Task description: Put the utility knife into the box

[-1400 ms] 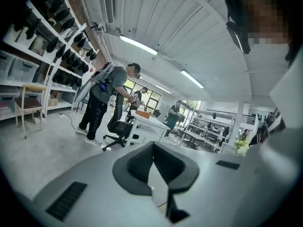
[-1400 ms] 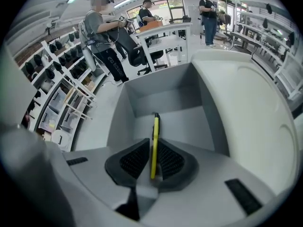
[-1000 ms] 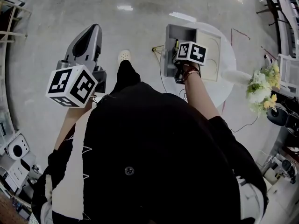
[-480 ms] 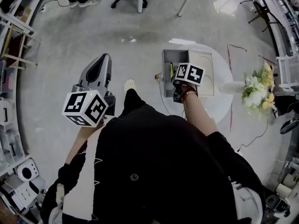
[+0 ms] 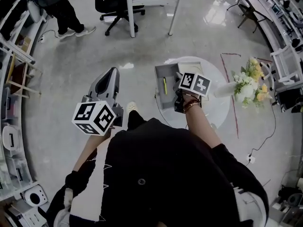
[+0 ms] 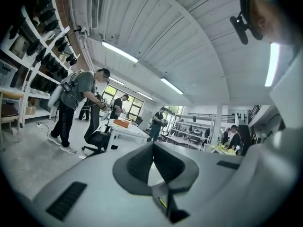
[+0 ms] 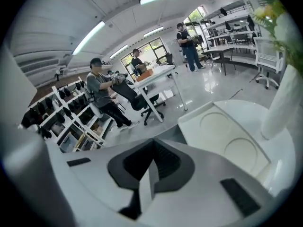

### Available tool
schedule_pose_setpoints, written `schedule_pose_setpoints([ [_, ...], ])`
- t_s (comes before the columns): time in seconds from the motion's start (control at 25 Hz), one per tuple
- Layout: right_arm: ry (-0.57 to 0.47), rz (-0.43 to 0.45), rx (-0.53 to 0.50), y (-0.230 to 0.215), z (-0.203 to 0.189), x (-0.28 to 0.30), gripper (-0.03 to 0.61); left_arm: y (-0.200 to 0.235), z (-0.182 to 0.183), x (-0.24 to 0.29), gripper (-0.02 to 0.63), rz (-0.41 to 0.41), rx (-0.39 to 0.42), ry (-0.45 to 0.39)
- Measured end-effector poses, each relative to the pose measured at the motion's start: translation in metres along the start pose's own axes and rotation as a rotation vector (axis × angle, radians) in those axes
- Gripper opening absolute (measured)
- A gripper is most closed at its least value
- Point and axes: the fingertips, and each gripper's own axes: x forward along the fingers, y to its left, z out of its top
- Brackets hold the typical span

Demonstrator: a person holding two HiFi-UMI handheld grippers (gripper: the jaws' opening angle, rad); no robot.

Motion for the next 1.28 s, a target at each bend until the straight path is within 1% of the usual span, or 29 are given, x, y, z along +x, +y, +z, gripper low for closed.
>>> schedule_pose_setpoints([
  [0.24,-0.153,0.118,0.02,0.026,0.038,-0.053,0.006,-0.032,0.005,0.002,0.011,-0.056,0.024,-0.023],
  [0.48,-0.287,0.248,-0.029,0.058,0.063,-0.111,0.005,-0.062,0.01,-0.007,0.011,-0.09,0.046,-0.05],
  [0.56,-0.332,0.275,-0.055,0.066,0.068,-0.127,0.006,-0.068,0.01,-0.011,0.011,-0.094,0.052,-0.056],
  [0.76,-0.444,0.292,-0.132,0.076,0.077,-0.165,0.005,-0.079,0.009,-0.02,0.011,-0.093,0.06,-0.066],
  [0.88,-0.524,0.326,-0.178,0.088,0.085,-0.188,0.005,-0.085,0.011,-0.025,0.011,-0.089,0.069,-0.07],
  [1.0,-0.577,0.345,-0.219,0.094,0.085,-0.203,0.005,-0.091,0.01,-0.03,0.011,-0.088,0.078,-0.07],
  [1.08,-0.587,0.342,-0.235,0.093,0.082,-0.207,0.005,-0.095,0.009,-0.032,0.011,-0.089,0.079,-0.07],
  [1.28,-0.562,0.323,-0.259,0.086,0.073,-0.207,0.005,-0.101,0.0,-0.036,0.011,-0.081,0.074,-0.06],
])
